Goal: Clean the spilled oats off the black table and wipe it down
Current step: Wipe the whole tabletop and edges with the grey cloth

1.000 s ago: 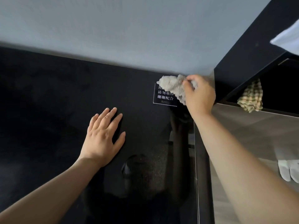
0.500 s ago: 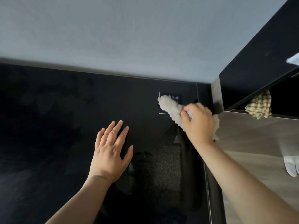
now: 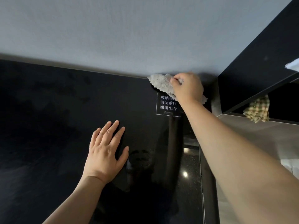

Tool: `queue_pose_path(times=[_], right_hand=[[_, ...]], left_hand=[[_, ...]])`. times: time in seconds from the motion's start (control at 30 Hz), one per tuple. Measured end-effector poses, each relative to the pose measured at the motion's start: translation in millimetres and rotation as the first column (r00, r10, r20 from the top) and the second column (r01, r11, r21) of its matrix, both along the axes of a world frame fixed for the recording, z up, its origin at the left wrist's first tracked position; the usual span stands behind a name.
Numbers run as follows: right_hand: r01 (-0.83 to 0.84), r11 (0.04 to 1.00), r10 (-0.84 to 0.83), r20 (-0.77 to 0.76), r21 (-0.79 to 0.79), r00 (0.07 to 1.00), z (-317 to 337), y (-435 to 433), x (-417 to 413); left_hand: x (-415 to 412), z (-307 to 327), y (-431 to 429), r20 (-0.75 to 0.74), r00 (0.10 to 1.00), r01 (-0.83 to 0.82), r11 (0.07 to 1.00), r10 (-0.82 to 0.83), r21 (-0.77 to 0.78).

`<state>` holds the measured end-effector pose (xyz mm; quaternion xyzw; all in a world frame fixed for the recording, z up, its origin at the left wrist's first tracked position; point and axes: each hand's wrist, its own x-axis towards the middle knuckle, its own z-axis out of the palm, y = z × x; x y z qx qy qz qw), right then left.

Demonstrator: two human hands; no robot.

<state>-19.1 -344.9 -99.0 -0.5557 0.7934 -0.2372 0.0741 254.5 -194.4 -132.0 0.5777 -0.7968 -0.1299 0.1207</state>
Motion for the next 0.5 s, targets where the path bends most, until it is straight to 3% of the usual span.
queue_pose_path(times=[0.1, 0.3, 0.5], right_hand=[[-0.006, 0.999, 0.007, -0.036, 0.037, 0.999, -19, 8, 13], [-0.181, 0.980, 0.177, -0.050, -0.084, 0.983, -19, 118, 26], [-0.254, 0.967, 0.253, 0.109, -0.005, 0.961, -10, 158, 25]], left_hand=[[0, 0, 1, -0.007, 1.000, -0.002, 1.000, 0.002, -0.009], [0, 1, 1, 0.006, 1.000, 0.004, 1.000, -0.004, -0.004], [-1, 1, 0, 0.011, 1.000, 0.003, 1.000, -0.003, -0.004]])
